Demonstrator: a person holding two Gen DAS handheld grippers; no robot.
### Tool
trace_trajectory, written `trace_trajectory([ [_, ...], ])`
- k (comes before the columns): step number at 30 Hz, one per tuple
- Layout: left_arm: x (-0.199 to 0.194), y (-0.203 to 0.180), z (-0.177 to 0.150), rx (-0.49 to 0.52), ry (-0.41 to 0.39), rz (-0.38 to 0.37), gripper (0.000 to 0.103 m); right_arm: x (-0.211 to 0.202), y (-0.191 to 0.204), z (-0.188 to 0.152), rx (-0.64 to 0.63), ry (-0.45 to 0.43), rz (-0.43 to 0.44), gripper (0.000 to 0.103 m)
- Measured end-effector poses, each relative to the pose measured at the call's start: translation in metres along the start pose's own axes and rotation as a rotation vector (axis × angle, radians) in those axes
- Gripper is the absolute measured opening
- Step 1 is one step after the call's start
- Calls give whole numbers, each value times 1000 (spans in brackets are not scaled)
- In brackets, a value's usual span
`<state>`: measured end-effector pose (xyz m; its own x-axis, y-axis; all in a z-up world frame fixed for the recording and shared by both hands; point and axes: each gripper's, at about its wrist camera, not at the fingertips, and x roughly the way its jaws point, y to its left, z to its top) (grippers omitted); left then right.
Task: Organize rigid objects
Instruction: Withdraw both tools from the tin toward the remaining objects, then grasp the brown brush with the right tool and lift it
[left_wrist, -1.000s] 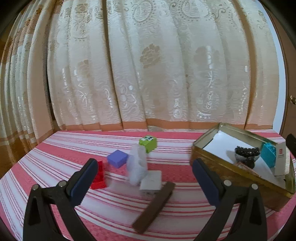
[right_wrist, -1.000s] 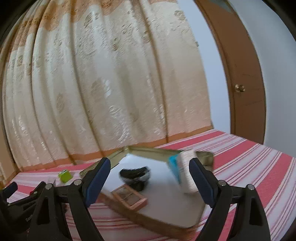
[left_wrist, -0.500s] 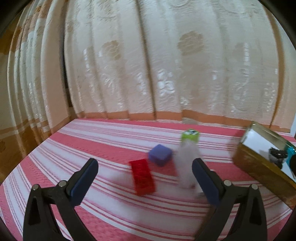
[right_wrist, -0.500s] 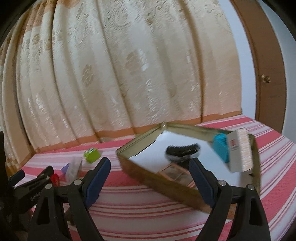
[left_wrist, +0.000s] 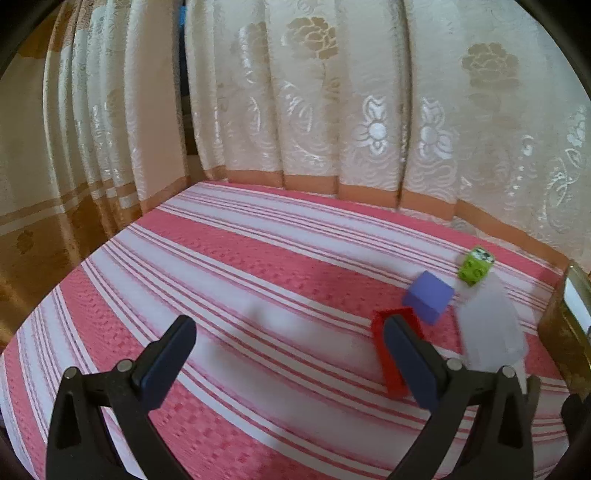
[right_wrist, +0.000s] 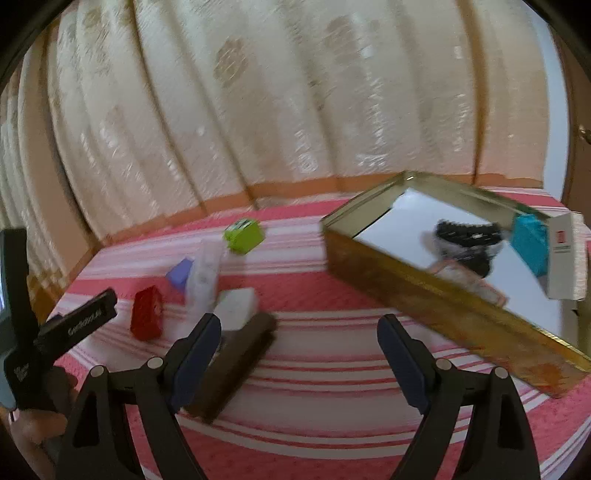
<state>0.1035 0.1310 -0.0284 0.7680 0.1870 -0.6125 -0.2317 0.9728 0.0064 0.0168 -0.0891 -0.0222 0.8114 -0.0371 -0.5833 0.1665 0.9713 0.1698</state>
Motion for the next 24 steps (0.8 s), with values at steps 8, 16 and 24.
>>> trace_trajectory([
  [8,6,-3,-1,21,29,18,103,39,33,-4,-92,177,-1,72],
  [16,0,-26,-2,141,-6,-7,103,48,40,-9,-139,242,38,55],
  [24,4,-29,-1,156,28,-45,103,48,39,-11,-266,252,99,27],
])
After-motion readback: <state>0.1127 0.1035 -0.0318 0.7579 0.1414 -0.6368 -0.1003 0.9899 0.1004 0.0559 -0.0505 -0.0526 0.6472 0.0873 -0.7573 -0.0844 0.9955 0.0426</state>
